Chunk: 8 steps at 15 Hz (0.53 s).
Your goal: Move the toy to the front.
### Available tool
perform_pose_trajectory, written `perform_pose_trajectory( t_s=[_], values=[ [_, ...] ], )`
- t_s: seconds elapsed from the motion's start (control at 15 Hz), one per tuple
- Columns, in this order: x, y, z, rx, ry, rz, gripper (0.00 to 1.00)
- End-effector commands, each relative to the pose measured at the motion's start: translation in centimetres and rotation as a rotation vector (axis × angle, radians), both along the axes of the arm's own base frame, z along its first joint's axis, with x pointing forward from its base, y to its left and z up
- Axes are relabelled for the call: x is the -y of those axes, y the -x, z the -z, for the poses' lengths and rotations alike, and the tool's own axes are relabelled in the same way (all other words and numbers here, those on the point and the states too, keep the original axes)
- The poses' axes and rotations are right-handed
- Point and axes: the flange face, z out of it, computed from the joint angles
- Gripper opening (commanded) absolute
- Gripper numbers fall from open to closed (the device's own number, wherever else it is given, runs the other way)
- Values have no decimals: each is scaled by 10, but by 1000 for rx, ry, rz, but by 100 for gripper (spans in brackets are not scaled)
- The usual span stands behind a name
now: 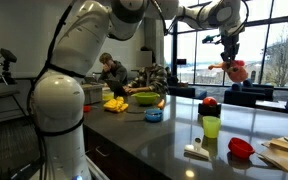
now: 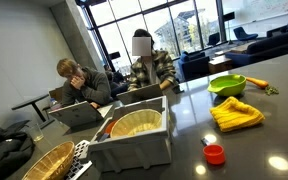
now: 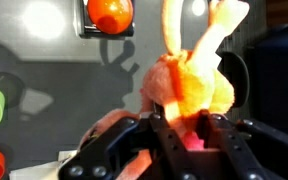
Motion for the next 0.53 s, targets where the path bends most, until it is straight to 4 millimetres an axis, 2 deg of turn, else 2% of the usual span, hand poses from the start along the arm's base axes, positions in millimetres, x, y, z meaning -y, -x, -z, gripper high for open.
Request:
perform_pose_trajectory(
  t_s=[0.0,0.2,0.47],
  values=[
    [-9,54,-7,26,-105,-168,8],
    [-24,86,5,42,-186,-298,8],
    [-68,124,29,27,-275,-499,8]
  ],
)
